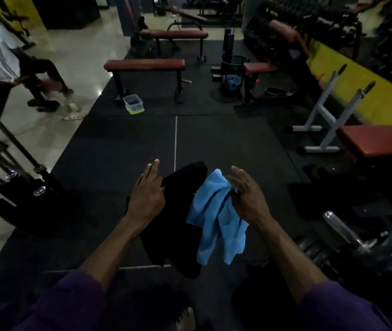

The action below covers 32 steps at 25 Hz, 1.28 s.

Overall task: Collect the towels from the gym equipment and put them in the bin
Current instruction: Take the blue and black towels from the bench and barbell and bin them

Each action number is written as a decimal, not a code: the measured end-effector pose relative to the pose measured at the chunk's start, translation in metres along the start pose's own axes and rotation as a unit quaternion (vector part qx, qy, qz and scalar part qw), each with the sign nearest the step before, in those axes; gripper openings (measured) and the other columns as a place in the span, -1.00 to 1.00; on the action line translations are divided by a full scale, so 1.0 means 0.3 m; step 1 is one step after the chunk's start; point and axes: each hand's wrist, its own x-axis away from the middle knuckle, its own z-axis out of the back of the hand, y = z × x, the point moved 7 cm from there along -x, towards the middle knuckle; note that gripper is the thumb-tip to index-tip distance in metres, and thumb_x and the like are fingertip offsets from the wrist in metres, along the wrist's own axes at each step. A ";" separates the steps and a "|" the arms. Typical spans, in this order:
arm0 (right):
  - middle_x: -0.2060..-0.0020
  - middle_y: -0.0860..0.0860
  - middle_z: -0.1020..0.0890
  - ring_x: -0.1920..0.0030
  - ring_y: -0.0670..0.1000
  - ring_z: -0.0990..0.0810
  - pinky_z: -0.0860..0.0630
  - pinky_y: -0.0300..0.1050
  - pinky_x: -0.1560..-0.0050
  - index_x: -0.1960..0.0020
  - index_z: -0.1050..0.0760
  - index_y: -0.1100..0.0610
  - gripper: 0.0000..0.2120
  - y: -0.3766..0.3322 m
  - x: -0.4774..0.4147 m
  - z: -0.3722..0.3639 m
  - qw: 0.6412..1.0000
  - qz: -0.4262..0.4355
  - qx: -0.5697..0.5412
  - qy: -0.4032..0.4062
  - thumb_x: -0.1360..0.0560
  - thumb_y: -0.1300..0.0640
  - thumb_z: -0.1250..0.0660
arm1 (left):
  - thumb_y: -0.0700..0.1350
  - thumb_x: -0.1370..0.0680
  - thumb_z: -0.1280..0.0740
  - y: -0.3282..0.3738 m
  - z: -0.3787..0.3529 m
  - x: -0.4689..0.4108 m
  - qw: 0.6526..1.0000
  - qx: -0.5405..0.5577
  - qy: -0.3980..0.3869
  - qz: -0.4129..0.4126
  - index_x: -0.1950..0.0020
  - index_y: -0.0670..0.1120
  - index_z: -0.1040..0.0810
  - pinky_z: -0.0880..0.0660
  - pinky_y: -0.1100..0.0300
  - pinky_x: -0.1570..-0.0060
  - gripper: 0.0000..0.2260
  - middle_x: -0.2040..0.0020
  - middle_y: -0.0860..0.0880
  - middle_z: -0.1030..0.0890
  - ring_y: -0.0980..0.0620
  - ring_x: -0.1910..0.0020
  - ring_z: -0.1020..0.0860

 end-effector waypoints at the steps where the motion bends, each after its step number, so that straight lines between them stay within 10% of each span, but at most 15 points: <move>1: -0.53 0.01 -0.33 -0.55 0.02 -0.23 -0.20 -0.08 -0.51 -0.41 -0.48 0.05 -0.51 0.010 -0.073 -0.013 1.000 0.002 0.006 0.003 -0.52 0.35 -0.27 | -0.11 -0.63 -0.05 -0.027 -0.017 -0.087 1.000 0.001 0.003 -0.003 -0.10 -0.28 -0.57 -0.20 -0.10 -0.47 -0.64 -0.58 -0.26 -0.11 -0.20 -0.57 -0.10; 32: -0.45 0.02 -0.45 -0.43 -0.01 -0.42 -0.41 0.04 -0.42 -0.38 -0.51 0.07 -0.48 0.862 -2.293 -0.143 0.996 -0.079 -0.013 0.043 -0.46 0.35 -0.23 | -0.16 -0.61 -0.23 -0.425 -0.447 -2.504 0.995 0.077 0.008 0.060 0.02 -0.22 -0.48 -0.52 -0.13 0.02 -0.87 -0.60 -0.06 -0.17 -0.32 -0.08 -0.58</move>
